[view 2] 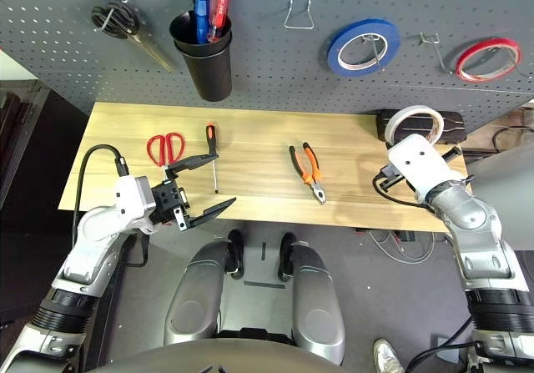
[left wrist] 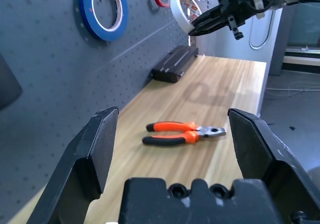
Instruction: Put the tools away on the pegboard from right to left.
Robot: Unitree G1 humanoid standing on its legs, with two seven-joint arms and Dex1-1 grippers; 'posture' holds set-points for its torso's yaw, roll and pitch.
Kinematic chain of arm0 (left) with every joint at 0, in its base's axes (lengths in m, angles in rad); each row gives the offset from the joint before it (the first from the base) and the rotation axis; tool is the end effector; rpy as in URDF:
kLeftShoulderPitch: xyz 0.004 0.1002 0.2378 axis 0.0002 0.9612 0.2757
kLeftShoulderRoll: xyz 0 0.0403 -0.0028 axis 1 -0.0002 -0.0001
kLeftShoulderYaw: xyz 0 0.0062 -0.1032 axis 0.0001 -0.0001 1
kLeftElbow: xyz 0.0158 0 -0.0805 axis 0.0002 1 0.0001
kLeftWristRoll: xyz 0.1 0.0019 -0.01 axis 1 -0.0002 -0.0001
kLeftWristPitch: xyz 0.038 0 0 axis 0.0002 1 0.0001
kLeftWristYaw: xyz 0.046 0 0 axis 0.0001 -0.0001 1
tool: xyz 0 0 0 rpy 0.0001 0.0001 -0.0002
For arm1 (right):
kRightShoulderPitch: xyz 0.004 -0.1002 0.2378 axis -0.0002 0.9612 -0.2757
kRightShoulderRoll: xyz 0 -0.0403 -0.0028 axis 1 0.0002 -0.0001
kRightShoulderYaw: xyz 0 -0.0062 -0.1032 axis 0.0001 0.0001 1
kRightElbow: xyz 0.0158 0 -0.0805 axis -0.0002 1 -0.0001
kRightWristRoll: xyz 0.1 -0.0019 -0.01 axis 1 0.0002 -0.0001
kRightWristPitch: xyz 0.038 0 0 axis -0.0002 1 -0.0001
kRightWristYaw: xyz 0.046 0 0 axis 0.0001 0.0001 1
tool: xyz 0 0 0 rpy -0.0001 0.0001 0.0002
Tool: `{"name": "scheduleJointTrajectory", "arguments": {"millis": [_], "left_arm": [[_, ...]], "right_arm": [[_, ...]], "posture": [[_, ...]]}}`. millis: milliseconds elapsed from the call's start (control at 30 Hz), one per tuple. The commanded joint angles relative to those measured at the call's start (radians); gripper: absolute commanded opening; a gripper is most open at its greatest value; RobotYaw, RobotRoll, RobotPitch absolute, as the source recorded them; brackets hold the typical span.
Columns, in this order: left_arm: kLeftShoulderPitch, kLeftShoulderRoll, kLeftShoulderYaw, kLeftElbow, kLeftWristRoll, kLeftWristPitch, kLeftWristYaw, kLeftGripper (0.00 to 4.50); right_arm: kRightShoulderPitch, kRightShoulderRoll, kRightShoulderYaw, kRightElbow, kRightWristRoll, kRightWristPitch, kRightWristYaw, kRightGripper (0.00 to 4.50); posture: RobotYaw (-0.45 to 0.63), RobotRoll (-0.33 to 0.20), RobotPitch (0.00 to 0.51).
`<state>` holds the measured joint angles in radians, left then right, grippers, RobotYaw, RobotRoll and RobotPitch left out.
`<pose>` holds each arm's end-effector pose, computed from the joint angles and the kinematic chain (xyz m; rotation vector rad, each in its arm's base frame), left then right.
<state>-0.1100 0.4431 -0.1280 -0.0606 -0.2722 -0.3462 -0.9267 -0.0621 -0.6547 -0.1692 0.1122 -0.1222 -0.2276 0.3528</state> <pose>0.2183 0.1946 0.0997 0.3543 -0.3689 -1.0994 0.2099 -0.2930 0.1097 -0.8052 -0.0739 0.2172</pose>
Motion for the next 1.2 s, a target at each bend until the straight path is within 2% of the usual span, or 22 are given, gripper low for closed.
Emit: {"name": "scheduleJointTrajectory", "arguments": {"millis": [33, 233, 433, 1000, 1200], "left_arm": [[0.008, -0.013, -0.021, 0.003, -0.01, 0.0, -0.011, 4.5], [-0.019, -0.031, -0.016, -0.009, -0.023, 0.037, 0.006, 4.5], [-0.028, -0.03, -0.013, 0.003, -0.02, 0.036, 0.005, 4.5], [-0.026, -0.028, -0.006, 0.009, -0.015, 0.038, 0.015, 4.5], [-0.028, -0.028, -0.006, 0.01, -0.016, 0.041, 0.012, 4.5]], "right_arm": [[-0.021, -0.016, -0.017, 0.063, 0.003, -0.072, -0.012, 0.04], [-0.146, -0.03, 0.008, 0.177, -0.01, -0.161, -0.02, 0.04], [-0.194, -0.038, 0.03, 0.244, -0.037, -0.242, -0.02, 0.04], [-0.128, -0.036, 0.041, 0.295, -0.117, -0.395, -0.117, 0.04], [-0.158, -0.031, 0.03, 0.299, -0.1, -0.356, -0.14, 0.04]], "posture": [[0.03, 0.0, 0.234], [0.03, 0.0, 0.227], [0.05, 0.0, 0.225], [0.05, 0.0, 0.221], [0.05, 0.0, 0.221]]}}
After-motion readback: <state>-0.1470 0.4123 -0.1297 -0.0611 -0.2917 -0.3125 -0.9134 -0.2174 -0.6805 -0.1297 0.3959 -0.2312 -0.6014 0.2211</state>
